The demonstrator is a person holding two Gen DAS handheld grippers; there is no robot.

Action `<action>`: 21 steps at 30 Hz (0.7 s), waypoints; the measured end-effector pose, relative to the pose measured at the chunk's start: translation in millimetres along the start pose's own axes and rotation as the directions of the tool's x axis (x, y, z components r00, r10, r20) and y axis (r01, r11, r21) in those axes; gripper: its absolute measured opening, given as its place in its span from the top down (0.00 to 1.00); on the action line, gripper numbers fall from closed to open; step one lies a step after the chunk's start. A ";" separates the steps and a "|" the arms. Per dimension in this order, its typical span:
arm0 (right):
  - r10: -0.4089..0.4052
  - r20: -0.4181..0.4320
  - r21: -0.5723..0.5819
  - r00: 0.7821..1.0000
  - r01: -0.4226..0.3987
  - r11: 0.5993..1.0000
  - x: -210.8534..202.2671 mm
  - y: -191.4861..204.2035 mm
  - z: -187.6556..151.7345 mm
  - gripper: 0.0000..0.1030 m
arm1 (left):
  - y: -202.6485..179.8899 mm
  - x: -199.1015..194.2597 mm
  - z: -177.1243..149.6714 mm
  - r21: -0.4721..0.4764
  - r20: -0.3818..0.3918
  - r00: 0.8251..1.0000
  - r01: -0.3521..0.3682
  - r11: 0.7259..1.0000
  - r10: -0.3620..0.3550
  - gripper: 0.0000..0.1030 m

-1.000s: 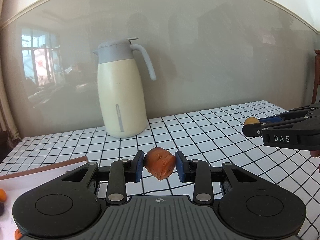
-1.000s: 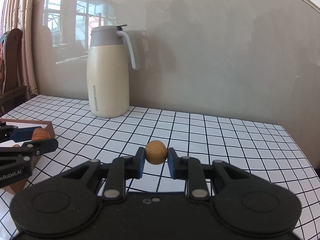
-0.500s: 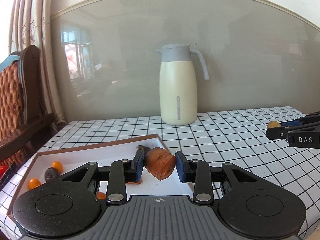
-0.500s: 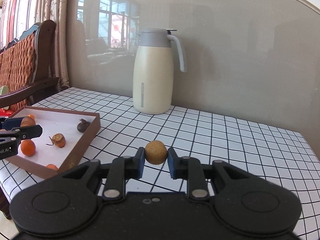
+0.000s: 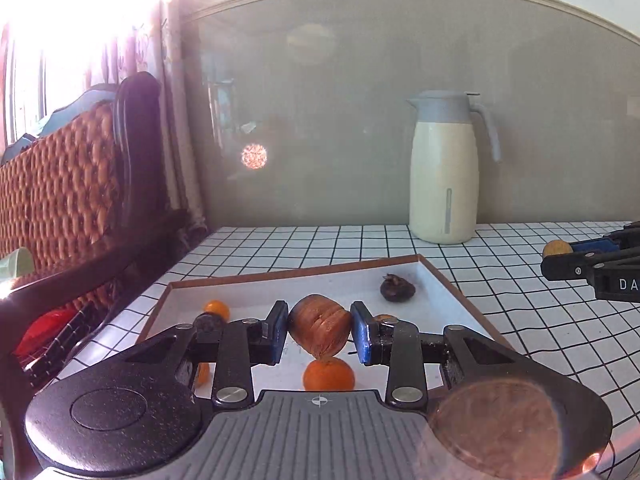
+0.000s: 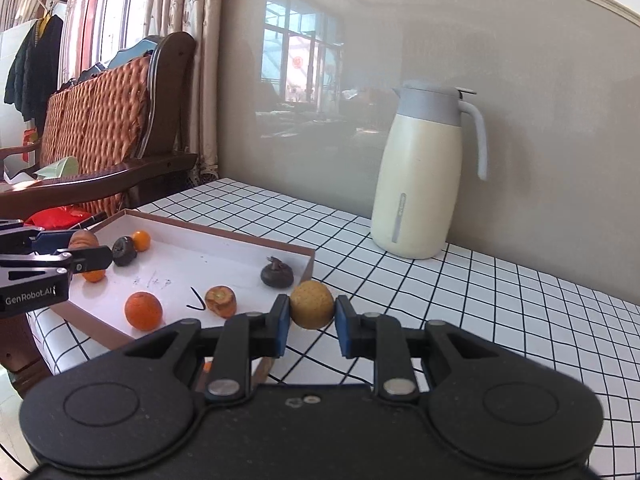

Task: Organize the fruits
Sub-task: 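Carry the tan fruit and carrot chunk up and over the brown tray, then lower both held items into the tray and open both grippers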

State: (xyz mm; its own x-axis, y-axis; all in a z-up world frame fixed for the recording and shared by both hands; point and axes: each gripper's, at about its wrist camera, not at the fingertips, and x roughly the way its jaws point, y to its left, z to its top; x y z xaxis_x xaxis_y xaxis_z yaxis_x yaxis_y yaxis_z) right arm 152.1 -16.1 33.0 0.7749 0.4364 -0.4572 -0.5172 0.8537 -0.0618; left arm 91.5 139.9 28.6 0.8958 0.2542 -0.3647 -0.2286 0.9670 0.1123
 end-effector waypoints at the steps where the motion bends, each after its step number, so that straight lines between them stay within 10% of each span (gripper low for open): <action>1: 0.008 0.002 0.000 1.000 -0.008 1.000 1.7 3.2 1.7 0.85 | 3.6 0.0 -0.6 -0.002 0.000 1.000 -0.007 1.000 0.007 0.67; 21: 0.068 0.053 -0.010 0.996 -0.067 0.998 41.0 50.0 30.8 0.85 | 87.8 11.1 -3.8 -0.106 -0.003 0.989 -0.147 0.984 0.147 0.67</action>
State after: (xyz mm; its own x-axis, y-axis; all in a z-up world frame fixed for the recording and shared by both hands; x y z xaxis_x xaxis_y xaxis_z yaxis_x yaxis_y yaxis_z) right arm 169.2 53.3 38.5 0.7562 0.5076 -0.4130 -0.5719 0.8194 -0.0400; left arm 79.9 227.7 31.0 0.8513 0.3939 -0.3467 -0.3966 0.9156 0.0662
